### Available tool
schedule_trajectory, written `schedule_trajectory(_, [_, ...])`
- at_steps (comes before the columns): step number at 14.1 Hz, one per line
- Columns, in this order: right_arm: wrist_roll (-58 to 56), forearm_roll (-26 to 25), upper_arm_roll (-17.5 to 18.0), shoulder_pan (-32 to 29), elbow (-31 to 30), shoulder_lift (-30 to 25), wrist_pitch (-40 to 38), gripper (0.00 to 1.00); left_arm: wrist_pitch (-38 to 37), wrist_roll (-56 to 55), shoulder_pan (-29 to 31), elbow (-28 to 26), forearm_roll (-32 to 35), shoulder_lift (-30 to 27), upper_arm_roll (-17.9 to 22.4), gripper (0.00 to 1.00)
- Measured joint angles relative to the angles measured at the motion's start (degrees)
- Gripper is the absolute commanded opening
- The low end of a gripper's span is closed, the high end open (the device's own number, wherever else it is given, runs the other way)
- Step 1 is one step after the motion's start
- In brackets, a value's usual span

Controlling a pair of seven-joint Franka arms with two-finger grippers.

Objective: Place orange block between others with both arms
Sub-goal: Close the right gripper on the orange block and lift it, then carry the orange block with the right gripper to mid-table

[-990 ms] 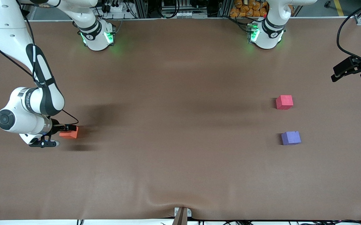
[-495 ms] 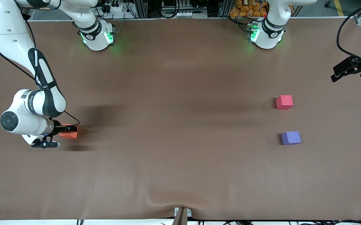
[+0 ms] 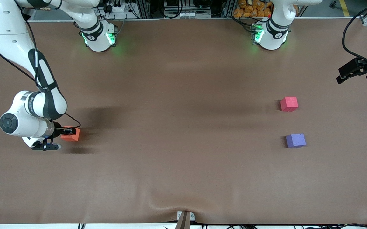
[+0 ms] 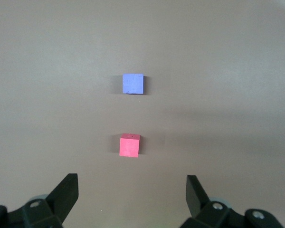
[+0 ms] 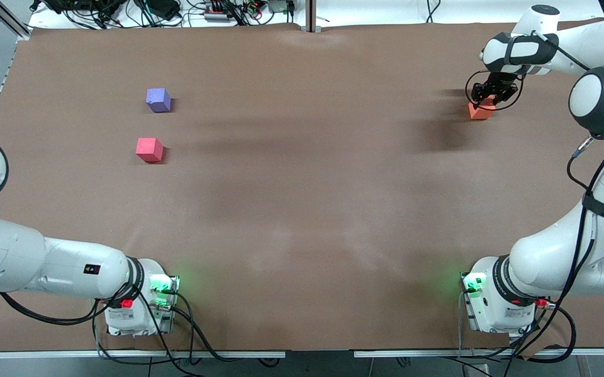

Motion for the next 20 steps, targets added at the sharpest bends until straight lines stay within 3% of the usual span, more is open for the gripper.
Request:
schedule_trajectory(5, [0.0, 0.1, 0.4, 0.0, 1.7, 0.0, -4.8, 0.00, 0.0, 0.0, 0.0, -0.2, 0.0, 0.1, 0.0, 1.00])
schedule_trajectory(11, [2.1, 3.0, 1.4, 2.4, 12.0, -0.3, -16.6, 0.00, 0.0, 0.9, 0.0, -0.2, -2.5, 0.1, -0.2, 1.00])
schedule_trajectory(13, [2.6, 4.1, 1.6, 5.9, 15.2, -0.4, -17.0, 0.00, 0.0, 0.9, 0.0, -0.2, -2.7, 0.1, -0.2, 1.00])
schedule_trajectory(17, [9.4, 10.8, 1.8, 17.0, 17.1, 0.6, -16.9, 0.00, 0.0, 0.9, 0.0, -0.2, -2.9, 0.1, -0.2, 1.00])
schedule_trajectory(20, [16.1, 11.3, 1.8, 23.6, 18.5, 2.3, -15.8, 0.00, 0.0, 0.9, 0.0, -0.4, -2.9, 0.4, -0.2, 1.00])
